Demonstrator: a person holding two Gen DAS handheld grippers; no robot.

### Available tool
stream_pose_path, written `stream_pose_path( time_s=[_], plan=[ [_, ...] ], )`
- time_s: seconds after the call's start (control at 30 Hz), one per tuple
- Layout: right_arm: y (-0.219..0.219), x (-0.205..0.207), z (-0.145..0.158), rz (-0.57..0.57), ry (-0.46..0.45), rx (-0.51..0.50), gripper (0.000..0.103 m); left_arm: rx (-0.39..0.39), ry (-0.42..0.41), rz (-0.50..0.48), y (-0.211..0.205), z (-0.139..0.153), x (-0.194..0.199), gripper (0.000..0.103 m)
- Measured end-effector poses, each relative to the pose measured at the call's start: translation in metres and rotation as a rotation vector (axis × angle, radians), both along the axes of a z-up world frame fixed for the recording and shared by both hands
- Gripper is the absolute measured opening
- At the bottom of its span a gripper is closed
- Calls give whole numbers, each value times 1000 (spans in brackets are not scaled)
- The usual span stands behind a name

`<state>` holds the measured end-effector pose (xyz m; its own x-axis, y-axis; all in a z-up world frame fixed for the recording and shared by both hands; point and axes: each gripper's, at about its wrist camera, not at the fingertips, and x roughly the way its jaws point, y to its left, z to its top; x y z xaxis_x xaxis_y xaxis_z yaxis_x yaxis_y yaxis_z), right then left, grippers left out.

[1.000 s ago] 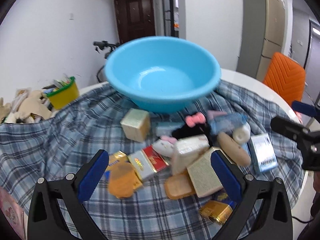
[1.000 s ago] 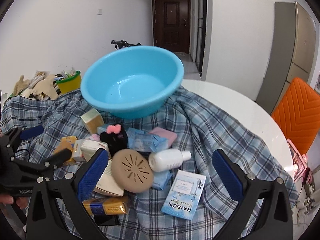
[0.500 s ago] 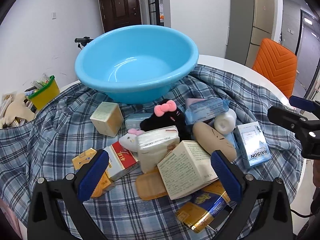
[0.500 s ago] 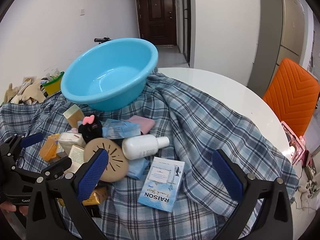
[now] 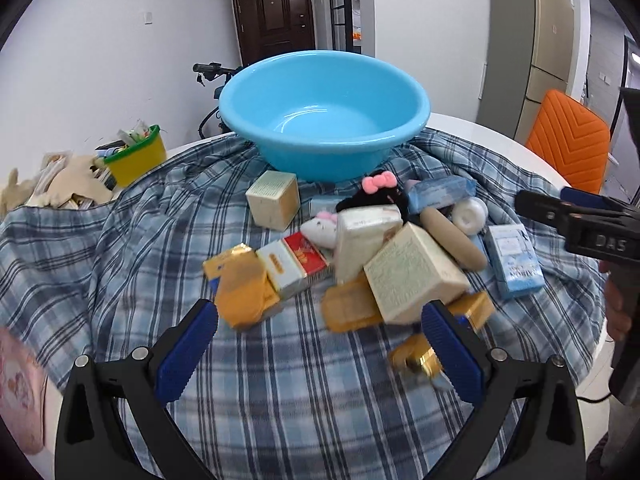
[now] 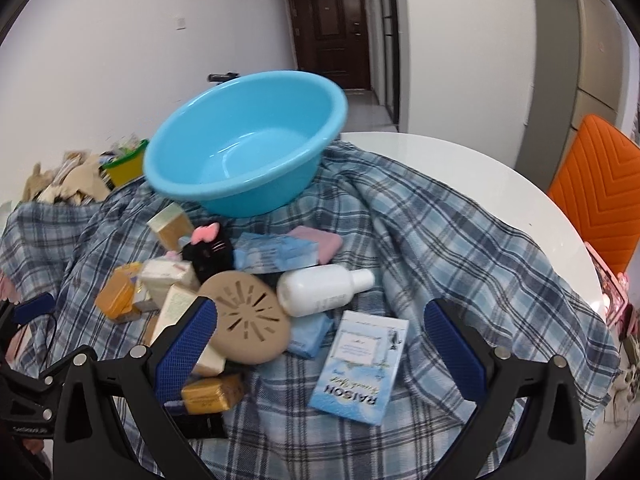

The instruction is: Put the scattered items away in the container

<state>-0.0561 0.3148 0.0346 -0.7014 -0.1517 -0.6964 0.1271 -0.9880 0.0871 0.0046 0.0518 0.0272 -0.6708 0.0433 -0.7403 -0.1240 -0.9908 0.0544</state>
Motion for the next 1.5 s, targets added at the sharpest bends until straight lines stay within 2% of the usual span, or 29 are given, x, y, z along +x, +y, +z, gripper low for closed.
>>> stream_pose_path(
  time_s=[0.3,0.43,0.53,0.67,0.97,1.03,1.1,1.17,1.2,1.27,1.3,1.33,1.4,1.5],
  plan=[
    [-15,8,-14,108,-37,-23,103,19,-14,8,3,8,51,103],
    [-32,12,-19,167,-41,-24,103,13,-3,9,4,16,62,103],
    [-42,13,-27,183,-68,-75,103,5,3,6,7,15,60,103],
    [-56,11,-39,196,-105,-130,103,-12,-13,16,9,-2,50,103],
    [-72,-11,-56,149,-142,-111,103,1,-29,18,4,-16,36,103],
    [-70,-12,-56,147,-146,-120,100,-1,-29,15,5,-17,34,103],
    [-68,-12,-55,160,-142,-118,94,1,-32,11,6,-19,30,103],
    [-65,-8,-51,179,-122,-134,79,-2,-34,10,6,-20,26,103],
    [-62,-4,-46,191,-105,-152,63,-5,-34,11,7,-21,25,103],
    [-55,2,-39,187,-92,-170,49,-10,-34,12,7,-23,21,103],
    [-51,5,-35,191,-78,-178,37,-10,-36,13,7,-24,20,103],
    [-49,8,-32,197,-71,-178,21,-7,-39,13,7,-26,18,103],
    [-44,13,-26,193,-58,-154,13,-1,-44,12,7,-27,14,103],
    [-40,19,-24,168,-23,-46,8,5,-45,5,9,-28,11,103]
  ],
)
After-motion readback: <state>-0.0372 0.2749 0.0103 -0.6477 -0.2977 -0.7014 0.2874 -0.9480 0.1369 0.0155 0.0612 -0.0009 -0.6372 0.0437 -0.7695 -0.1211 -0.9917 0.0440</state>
